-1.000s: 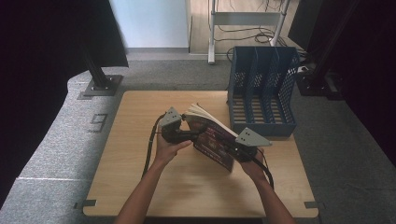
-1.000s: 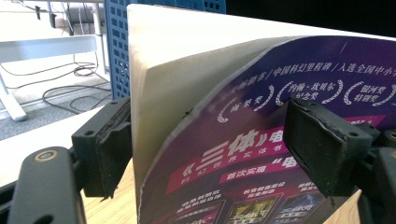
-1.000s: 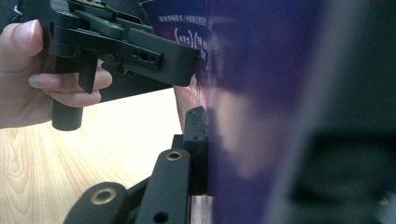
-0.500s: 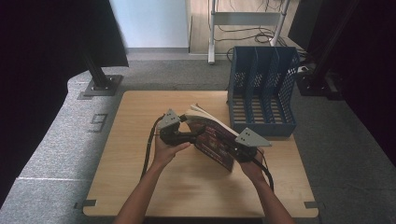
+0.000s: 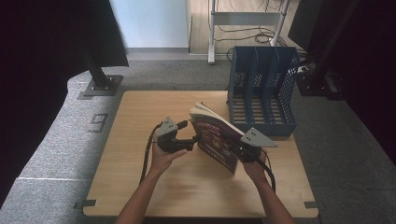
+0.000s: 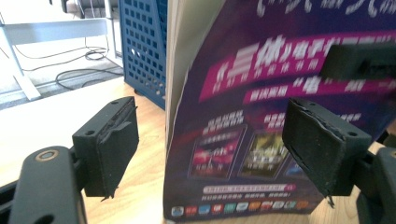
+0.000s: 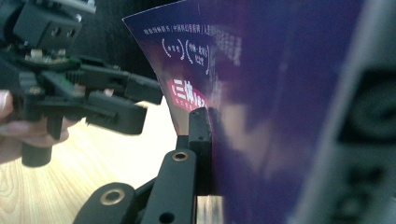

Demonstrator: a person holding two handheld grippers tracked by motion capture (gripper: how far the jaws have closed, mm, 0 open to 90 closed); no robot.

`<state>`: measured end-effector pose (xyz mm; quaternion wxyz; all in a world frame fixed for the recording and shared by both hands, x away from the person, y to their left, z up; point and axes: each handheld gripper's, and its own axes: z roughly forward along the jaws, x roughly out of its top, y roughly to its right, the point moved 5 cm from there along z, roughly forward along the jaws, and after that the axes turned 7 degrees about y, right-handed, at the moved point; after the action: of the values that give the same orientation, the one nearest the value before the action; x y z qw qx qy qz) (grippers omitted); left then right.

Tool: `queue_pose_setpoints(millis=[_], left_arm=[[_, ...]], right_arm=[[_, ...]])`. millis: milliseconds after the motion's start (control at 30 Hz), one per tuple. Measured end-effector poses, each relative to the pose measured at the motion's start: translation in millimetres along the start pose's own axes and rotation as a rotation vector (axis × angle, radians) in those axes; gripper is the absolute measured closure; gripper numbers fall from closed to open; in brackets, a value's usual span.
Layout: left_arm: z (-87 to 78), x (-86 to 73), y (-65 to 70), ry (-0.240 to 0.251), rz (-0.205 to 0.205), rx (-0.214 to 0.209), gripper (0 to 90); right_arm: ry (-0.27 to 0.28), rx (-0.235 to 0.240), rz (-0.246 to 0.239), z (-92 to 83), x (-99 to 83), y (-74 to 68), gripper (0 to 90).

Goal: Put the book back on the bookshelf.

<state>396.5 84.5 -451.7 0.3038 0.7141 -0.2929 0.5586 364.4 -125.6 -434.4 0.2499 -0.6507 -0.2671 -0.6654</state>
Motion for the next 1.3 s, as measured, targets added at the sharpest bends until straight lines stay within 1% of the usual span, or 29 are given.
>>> queue_pose_setpoints(millis=[33, 67, 133, 533, 567, 633, 733, 767, 800, 833, 900, 967, 1067, 1100, 1133, 1167, 1233, 1300], left_arm=[[-1.3, -3.7, 0.3, -0.002, 0.0, 0.001, 18.7], [-1.3, -3.7, 0.3, -0.002, 0.0, 0.001, 18.7], [-2.7, -8.9, 0.6, -0.005, -0.001, 0.003, 18.7], [-8.2, -27.8, 0.8, -0.023, -0.017, 0.011, 18.5], [-9.6, -31.7, 1.1, -0.022, -0.026, 0.01, 18.5], [-10.8, -36.1, 1.2, -0.025, -0.031, 0.012, 18.5], [-11.3, -40.9, 1.5, -0.035, -0.028, 0.017, 18.6], [-11.8, -45.5, 2.0, -0.045, -0.022, 0.021, 18.5], [-11.8, -45.5, 2.0, -0.045, -0.022, 0.021, 18.5], [-12.9, -49.9, 3.3, -0.051, -0.025, 0.022, 18.5], [-13.6, -52.0, 4.0, -0.054, -0.026, 0.021, 18.5], [-15.7, -57.3, 6.0, -0.06, -0.02, 0.024, 18.5], [-17.2, -61.1, 6.6, -0.066, -0.014, 0.024, 18.5], [-18.0, -65.5, 6.5, -0.074, -0.011, 0.031, 18.5], [-18.0, -65.5, 6.5, -0.074, -0.011, 0.031, 18.5], [-18.5, -70.0, 5.8, -0.084, -0.019, 0.032, 18.5], [-18.8, -74.4, 5.2, -0.09, -0.027, 0.033, 18.5], [-18.8, -76.1, 5.1, -0.092, -0.028, 0.034, 18.5]], right_arm=[[0.001, -0.001, 0.001, -0.5, 0.3, 0.3, 81.7], [0.003, -0.003, 0.002, -0.9, 0.7, 0.6, 81.7], [0.002, -0.005, 0.0, -1.4, 1.0, 0.7, 81.7], [0.01, -0.017, 0.004, -4.6, 3.2, 2.5, 81.7], [0.011, -0.019, 0.005, -4.9, 3.6, 2.7, 81.7], [0.014, -0.021, 0.004, -5.3, 4.3, 3.4, 81.7], [0.016, -0.024, 0.006, -5.9, 5.3, 3.6, 81.7], [0.016, -0.025, 0.004, -6.0, 5.5, 3.7, 81.7], [0.017, -0.026, 0.003, -6.1, 5.7, 3.9, 81.7], [0.017, -0.027, 0.003, -6.3, 5.9, 4.0, 81.6], [0.017, -0.028, 0.003, -6.5, 6.1, 4.4, 81.7], [0.018, -0.031, 0.007, -7.0, 6.6, 5.2, 81.7], [0.019, -0.034, 0.006, -7.1, 7.1, 5.4, 81.7], [0.019, -0.035, 0.003, -7.4, 8.0, 5.6, 81.7], [0.019, -0.035, 0.004, -7.7, 8.4, 5.6, 81.7], [0.02, -0.035, 0.004, -7.8, 8.8, 5.8, 81.7], [0.021, -0.038, 0.003, -7.9, 9.7, 6.5, 81.7], [0.022, -0.039, 0.002, -7.8, 10.5, 6.5, 81.7]])
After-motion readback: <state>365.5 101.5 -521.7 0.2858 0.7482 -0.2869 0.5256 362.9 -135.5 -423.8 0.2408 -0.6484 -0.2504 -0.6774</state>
